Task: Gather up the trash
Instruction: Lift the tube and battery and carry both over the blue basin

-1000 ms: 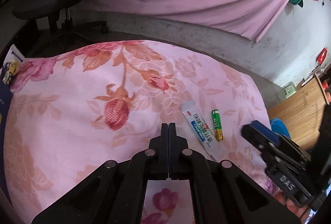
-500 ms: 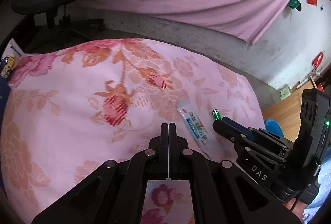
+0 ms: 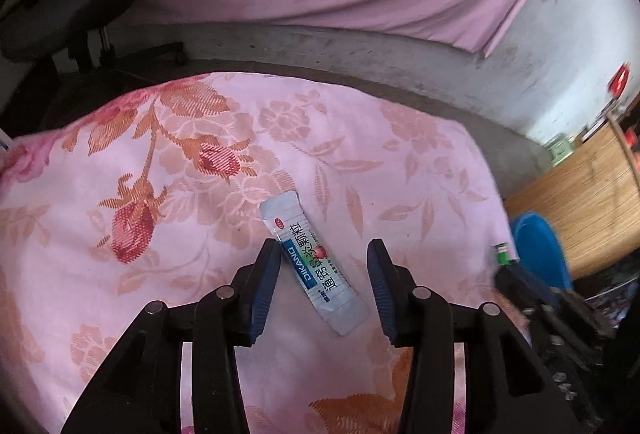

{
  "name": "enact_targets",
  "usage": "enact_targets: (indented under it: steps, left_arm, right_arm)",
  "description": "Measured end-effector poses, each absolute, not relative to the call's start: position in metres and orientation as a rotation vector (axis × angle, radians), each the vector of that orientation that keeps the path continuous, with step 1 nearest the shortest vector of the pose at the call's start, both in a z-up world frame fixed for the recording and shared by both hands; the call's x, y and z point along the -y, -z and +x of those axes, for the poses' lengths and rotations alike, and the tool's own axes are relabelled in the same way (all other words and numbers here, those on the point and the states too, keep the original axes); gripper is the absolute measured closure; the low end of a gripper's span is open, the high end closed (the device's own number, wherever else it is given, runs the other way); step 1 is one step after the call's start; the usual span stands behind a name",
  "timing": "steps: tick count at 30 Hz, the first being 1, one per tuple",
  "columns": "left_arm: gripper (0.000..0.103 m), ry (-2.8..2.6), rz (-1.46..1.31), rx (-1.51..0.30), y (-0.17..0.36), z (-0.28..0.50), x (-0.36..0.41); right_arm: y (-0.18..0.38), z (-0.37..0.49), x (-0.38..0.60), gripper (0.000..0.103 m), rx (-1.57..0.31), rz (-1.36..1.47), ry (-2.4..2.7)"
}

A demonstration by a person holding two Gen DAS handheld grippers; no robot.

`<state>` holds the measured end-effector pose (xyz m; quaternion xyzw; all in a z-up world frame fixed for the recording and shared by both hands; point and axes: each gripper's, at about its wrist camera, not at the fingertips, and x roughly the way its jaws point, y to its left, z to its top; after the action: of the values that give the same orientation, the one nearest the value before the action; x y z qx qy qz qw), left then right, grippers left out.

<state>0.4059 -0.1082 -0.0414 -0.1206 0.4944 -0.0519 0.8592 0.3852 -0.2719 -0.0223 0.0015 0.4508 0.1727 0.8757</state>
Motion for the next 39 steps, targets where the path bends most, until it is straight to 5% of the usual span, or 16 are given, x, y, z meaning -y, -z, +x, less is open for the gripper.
enact_targets:
  steps: [2,11,27,39]
  left_arm:
    - [0.080,0.086,-0.181,-1.036,0.043,0.406,0.117]
    - [0.103,0.107,-0.155,-0.963,0.044,0.382,0.124]
    - [0.103,0.220,-0.181,-0.648,-0.019,0.326,0.138]
    - [0.103,0.379,-0.069,-0.253,-0.104,0.263,0.204]
  right_arm:
    - [0.020,0.383,0.278,0.064,-0.923,0.029,-0.350]
    - [0.006,0.363,0.295,0.064,-0.813,0.118,-0.313]
    - [-0.021,0.315,0.324,0.064,-0.590,0.151,-0.253]
    - [-0.070,0.255,0.352,0.064,-0.172,0.138,-0.168]
